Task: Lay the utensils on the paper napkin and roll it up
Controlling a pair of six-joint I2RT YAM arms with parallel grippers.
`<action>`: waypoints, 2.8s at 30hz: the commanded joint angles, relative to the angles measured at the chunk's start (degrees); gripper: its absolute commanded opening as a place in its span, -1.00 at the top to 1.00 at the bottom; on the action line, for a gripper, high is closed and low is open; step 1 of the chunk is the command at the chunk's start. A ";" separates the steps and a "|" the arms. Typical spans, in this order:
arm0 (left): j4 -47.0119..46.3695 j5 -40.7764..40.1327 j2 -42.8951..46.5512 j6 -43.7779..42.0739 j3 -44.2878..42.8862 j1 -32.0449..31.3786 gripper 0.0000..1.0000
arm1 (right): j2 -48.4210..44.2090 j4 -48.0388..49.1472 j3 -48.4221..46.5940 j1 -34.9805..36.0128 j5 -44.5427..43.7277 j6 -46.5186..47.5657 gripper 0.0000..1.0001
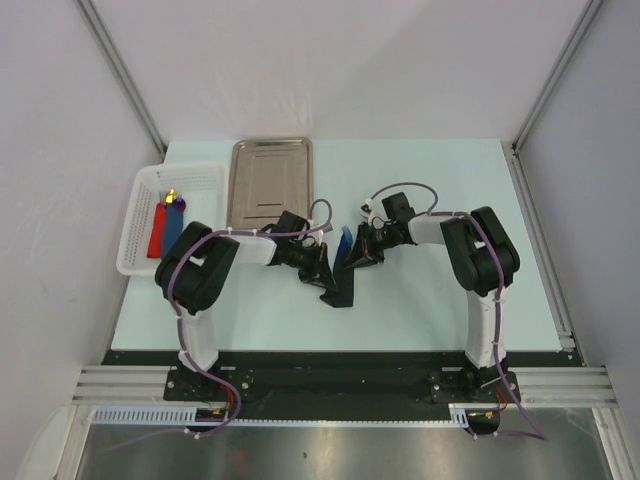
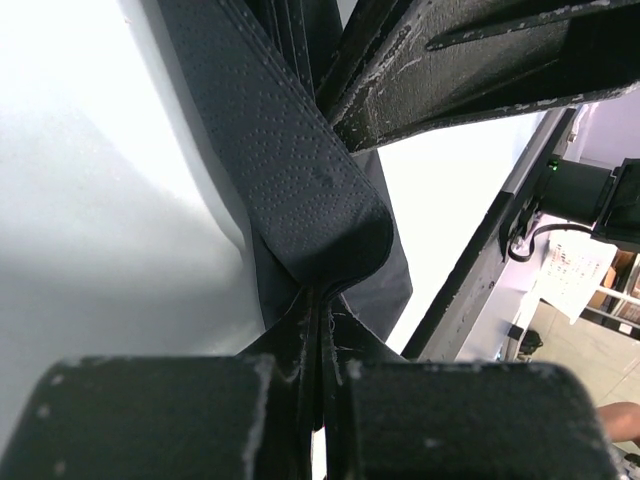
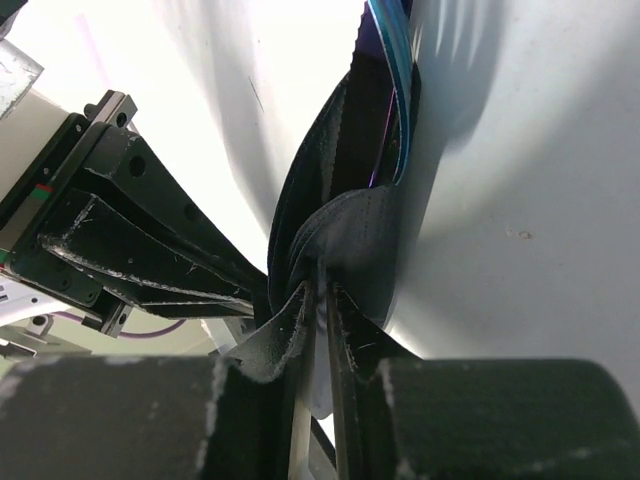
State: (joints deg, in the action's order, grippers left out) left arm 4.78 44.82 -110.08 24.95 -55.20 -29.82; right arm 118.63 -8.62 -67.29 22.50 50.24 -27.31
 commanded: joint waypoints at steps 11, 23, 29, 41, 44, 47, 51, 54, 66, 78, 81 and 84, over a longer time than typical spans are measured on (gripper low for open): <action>2.26 -0.26 1.88 1.32 -3.33 -0.50 1.00 | 3.10 0.01 0.14 1.32 -7.08 0.50 0.73; -4.07 3.52 2.86 8.97 -4.04 -2.61 1.00 | 5.21 -4.47 -0.65 2.19 -14.03 1.82 0.91; -7.59 4.93 1.37 10.12 -5.79 -4.18 0.99 | 5.82 -4.39 -0.74 2.90 -14.38 1.38 0.94; -10.93 4.40 -5.22 10.38 -4.74 -6.04 0.93 | 5.47 -4.39 -0.13 1.85 -13.94 1.30 0.94; -9.18 3.79 -6.72 9.24 -4.13 -5.86 0.75 | 4.77 -4.82 -0.65 1.67 -12.98 1.64 0.91; -9.52 3.96 -7.60 8.89 -2.20 -5.16 0.40 | 3.19 -7.28 -3.10 1.32 -11.49 3.49 0.82; -9.43 4.84 -8.83 7.92 -1.67 -4.28 0.12 | 1.17 -14.21 -7.59 -1.75 -7.88 5.60 0.70; -11.01 6.07 -9.19 8.27 -1.31 -4.10 0.04 | 0.29 -19.14 -11.19 -3.69 -4.98 7.80 0.56; -13.30 6.95 -8.48 7.92 -0.96 -4.10 -0.17 | 1.43 -22.31 -12.34 -3.96 -0.58 10.34 -0.24; -18.75 8.09 -4.79 9.85 0.97 -3.49 -0.19 | 6.35 -29.35 -11.38 -1.94 -4.62 22.74 0.31; -19.45 8.09 -4.44 10.20 1.32 -3.22 -0.17 | 6.61 -29.61 -10.59 -2.11 -4.62 24.32 0.52; -20.77 8.44 -4.35 11.00 1.85 -2.96 -0.15 | 6.79 -29.70 -9.97 -2.20 -5.41 25.99 0.63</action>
State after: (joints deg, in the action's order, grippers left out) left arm -17.61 54.68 -115.52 35.88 -55.61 -33.47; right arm 123.48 -36.45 -78.91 20.27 49.19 -6.46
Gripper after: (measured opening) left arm 0.582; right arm 0.213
